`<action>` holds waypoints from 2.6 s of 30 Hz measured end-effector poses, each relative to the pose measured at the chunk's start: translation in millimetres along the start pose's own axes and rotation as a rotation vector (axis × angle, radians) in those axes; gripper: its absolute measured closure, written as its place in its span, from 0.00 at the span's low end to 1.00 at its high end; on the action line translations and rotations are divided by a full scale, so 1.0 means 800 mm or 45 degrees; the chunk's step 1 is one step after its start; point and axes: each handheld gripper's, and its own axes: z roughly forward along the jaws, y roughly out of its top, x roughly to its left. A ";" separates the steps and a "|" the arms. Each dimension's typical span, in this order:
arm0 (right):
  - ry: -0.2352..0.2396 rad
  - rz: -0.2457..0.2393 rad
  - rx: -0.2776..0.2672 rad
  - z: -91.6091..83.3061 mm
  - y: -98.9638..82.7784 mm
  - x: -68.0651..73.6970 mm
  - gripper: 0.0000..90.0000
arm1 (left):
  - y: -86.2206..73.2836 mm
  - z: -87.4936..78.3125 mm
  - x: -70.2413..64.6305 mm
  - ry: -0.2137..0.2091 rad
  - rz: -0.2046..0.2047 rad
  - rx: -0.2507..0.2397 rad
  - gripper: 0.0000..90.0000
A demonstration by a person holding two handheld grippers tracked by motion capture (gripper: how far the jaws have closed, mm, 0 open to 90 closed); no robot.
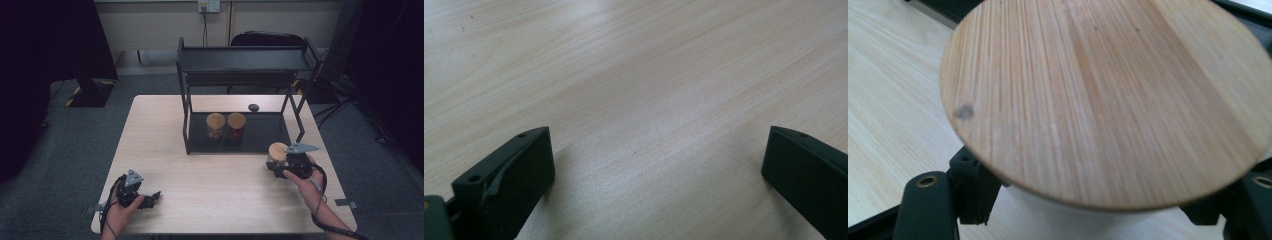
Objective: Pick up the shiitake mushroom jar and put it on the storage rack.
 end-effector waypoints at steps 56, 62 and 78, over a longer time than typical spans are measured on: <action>-0.036 0.013 0.003 0.060 0.085 -0.010 0.28 | 0.000 0.000 0.000 0.000 0.000 0.000 0.00; -0.053 0.025 0.009 0.071 0.088 -0.015 0.28 | 0.000 0.000 0.000 0.000 0.000 0.000 0.00; -0.088 0.029 0.027 0.094 0.089 -0.020 0.28 | 0.000 0.000 0.000 0.000 0.000 0.000 0.00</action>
